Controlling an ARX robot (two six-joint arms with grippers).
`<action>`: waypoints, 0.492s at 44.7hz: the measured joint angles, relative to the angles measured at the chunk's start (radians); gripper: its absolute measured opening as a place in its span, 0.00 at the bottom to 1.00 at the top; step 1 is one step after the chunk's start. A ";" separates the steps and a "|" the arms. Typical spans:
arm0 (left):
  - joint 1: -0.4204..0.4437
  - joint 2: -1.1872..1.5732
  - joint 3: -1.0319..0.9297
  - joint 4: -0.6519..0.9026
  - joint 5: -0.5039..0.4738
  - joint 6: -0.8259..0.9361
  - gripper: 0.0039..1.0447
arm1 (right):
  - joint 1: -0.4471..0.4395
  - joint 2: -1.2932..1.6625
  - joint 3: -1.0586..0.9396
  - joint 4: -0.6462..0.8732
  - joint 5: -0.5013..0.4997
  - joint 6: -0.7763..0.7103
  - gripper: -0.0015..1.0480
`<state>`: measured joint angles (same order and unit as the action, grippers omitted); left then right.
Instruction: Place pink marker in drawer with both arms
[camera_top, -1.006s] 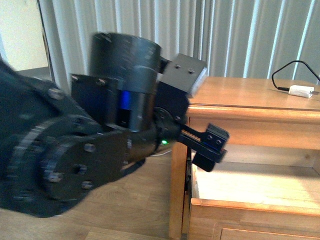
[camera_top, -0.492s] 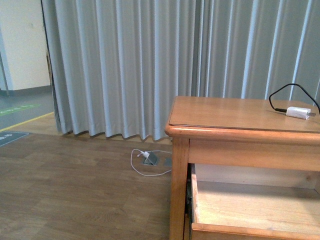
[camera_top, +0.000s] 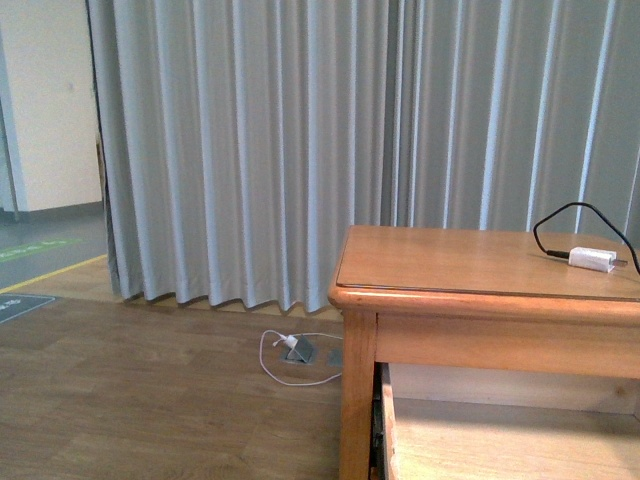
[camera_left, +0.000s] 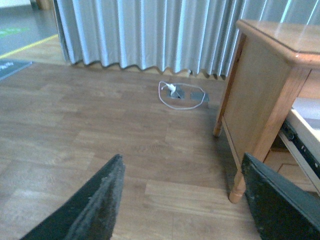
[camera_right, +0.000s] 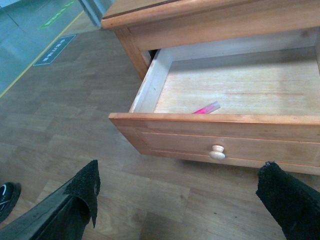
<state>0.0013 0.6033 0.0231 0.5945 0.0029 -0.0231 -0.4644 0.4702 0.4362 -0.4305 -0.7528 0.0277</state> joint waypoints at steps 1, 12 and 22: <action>0.000 -0.014 0.000 -0.011 -0.001 0.002 0.59 | 0.000 0.000 0.000 0.000 0.000 0.000 0.92; -0.001 -0.163 0.000 -0.153 -0.003 0.014 0.14 | 0.000 0.000 0.000 0.000 0.001 0.000 0.92; -0.001 -0.255 0.000 -0.243 -0.003 0.016 0.04 | 0.000 0.000 0.000 0.000 0.001 0.000 0.92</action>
<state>0.0006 0.3485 0.0227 0.3515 -0.0002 -0.0071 -0.4644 0.4702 0.4362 -0.4305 -0.7521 0.0277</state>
